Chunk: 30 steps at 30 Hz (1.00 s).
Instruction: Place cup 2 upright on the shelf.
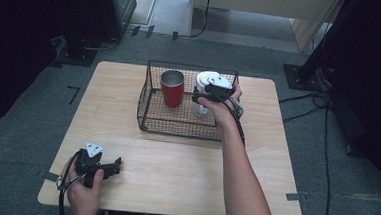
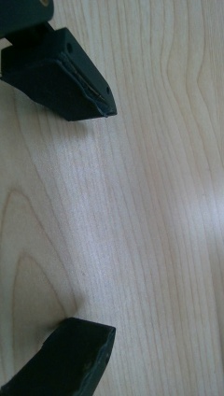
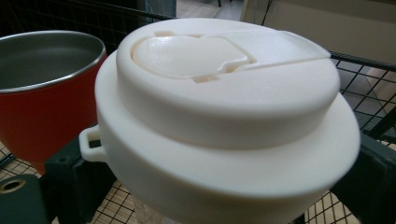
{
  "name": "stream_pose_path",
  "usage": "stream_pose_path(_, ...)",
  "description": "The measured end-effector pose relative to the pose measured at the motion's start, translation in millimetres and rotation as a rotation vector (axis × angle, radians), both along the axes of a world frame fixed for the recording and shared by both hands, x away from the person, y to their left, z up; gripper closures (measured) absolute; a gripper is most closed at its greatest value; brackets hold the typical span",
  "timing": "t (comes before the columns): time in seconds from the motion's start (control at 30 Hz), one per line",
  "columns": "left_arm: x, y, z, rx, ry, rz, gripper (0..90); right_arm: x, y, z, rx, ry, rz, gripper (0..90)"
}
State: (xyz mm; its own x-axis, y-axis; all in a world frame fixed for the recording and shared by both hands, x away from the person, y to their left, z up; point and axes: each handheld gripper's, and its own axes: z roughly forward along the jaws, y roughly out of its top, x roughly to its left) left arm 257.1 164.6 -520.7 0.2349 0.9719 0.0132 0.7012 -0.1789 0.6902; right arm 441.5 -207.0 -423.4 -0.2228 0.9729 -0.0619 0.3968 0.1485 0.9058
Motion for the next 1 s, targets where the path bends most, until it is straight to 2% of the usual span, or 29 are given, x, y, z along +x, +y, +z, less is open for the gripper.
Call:
stream_pose_path(0.07,0.0,0.0,0.0,0.000,0.000,0.000,0.0,-0.5,0.3,1.1,-0.013,0.008,0.004,5.7)
stream_pose_path(0.27,0.0,0.0,0.0,0.000,0.000,0.000,0.0,-3.5,0.9,4.5,-0.006,0.032,0.007,5.8)
stream_pose_path(0.6,0.0,0.0,0.0,0.000,0.000,0.000,0.0,-16.7,6.0,11.1,0.006,0.065,-0.053,6.1)
stream_pose_path(1.0,0.0,0.0,0.0,0.000,0.000,0.000,0.0,-39.2,6.1,16.2,0.014,0.060,-0.041,6.1)
